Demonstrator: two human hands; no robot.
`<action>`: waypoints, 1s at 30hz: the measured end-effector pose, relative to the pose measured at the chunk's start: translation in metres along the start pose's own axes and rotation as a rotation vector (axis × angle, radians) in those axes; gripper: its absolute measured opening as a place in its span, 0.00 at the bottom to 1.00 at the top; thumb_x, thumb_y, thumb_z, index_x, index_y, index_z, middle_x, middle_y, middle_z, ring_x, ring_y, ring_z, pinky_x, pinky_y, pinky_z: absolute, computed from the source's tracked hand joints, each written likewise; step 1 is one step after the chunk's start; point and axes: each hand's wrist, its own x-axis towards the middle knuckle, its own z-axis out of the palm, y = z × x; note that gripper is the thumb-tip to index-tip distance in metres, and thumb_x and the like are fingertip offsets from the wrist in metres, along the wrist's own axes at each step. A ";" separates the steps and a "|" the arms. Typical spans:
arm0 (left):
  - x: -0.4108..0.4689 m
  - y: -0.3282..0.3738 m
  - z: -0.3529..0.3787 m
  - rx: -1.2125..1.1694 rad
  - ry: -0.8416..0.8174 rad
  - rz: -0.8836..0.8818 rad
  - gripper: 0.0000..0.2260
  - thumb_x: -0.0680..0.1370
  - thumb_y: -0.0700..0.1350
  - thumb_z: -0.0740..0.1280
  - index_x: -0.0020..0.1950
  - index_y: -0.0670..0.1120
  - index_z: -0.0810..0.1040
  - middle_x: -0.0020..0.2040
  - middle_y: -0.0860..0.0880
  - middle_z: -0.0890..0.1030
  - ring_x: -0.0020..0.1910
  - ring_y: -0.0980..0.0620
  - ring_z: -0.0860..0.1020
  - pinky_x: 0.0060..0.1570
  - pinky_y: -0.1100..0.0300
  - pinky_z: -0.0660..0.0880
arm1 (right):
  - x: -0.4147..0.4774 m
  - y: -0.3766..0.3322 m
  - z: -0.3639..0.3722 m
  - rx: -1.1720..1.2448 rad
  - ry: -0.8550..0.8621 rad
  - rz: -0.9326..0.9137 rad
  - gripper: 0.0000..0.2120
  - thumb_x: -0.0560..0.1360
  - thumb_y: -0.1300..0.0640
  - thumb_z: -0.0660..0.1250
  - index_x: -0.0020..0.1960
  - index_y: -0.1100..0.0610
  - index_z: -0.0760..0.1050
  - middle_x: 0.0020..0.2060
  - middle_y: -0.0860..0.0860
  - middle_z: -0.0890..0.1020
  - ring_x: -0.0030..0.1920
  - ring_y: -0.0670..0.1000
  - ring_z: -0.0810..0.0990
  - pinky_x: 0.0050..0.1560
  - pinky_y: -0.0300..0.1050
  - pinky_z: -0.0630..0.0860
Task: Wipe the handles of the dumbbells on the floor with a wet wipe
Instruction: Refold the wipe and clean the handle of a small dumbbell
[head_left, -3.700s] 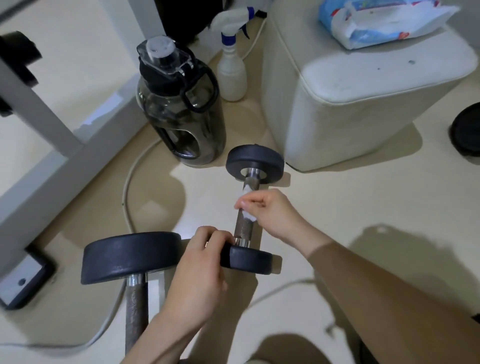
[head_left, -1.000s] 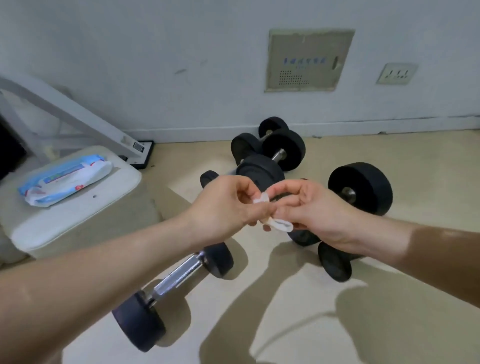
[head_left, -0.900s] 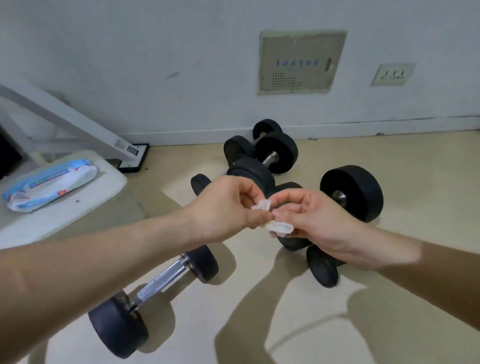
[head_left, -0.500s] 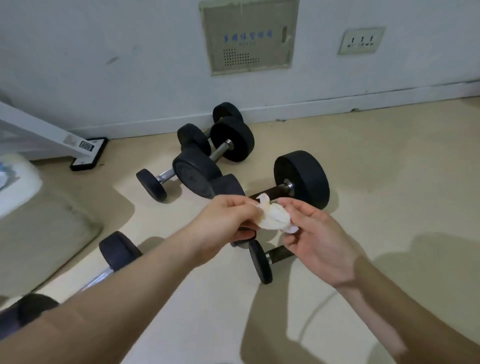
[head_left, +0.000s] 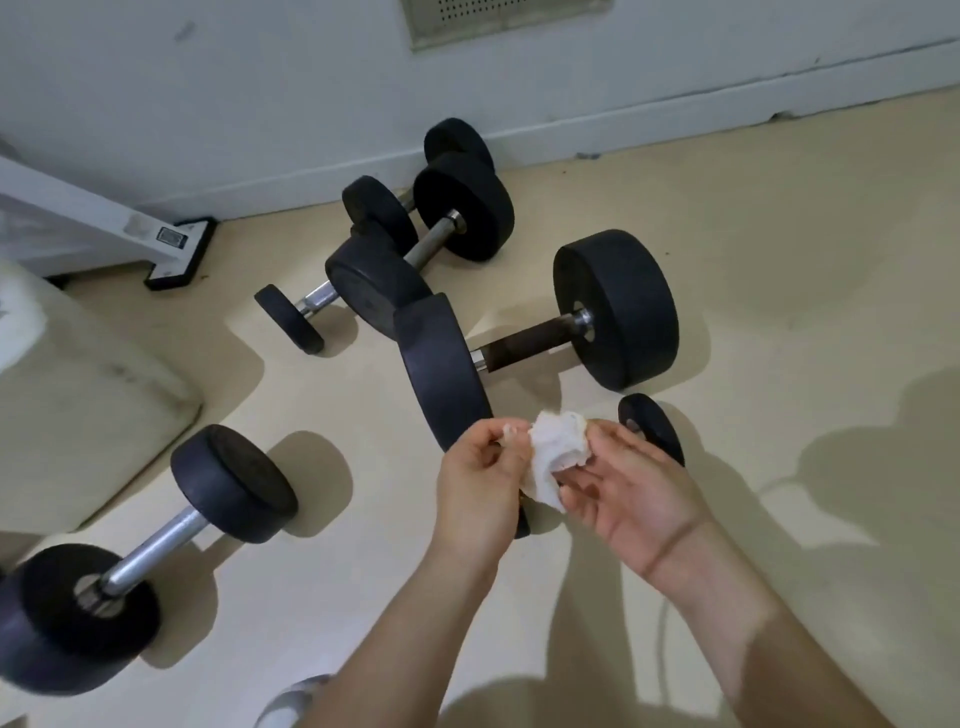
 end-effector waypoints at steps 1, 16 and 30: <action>-0.001 -0.005 0.000 0.021 -0.008 0.005 0.05 0.80 0.43 0.63 0.49 0.46 0.78 0.41 0.45 0.83 0.35 0.53 0.80 0.28 0.64 0.74 | 0.000 0.006 -0.002 -0.051 0.003 0.010 0.09 0.71 0.59 0.67 0.51 0.61 0.75 0.49 0.60 0.83 0.40 0.55 0.83 0.31 0.44 0.78; 0.037 -0.049 -0.025 1.420 -0.448 0.728 0.26 0.65 0.34 0.67 0.60 0.52 0.78 0.71 0.45 0.69 0.71 0.43 0.66 0.64 0.51 0.68 | 0.031 0.012 -0.087 -1.144 0.482 -0.547 0.15 0.74 0.66 0.67 0.54 0.49 0.81 0.46 0.52 0.83 0.45 0.52 0.82 0.50 0.43 0.77; -0.013 -0.057 0.026 1.521 -0.707 0.988 0.11 0.66 0.54 0.75 0.42 0.50 0.79 0.32 0.52 0.79 0.27 0.50 0.77 0.26 0.63 0.57 | 0.038 -0.027 -0.108 -1.411 0.705 -0.792 0.08 0.73 0.66 0.68 0.49 0.58 0.84 0.43 0.54 0.83 0.41 0.53 0.79 0.43 0.32 0.67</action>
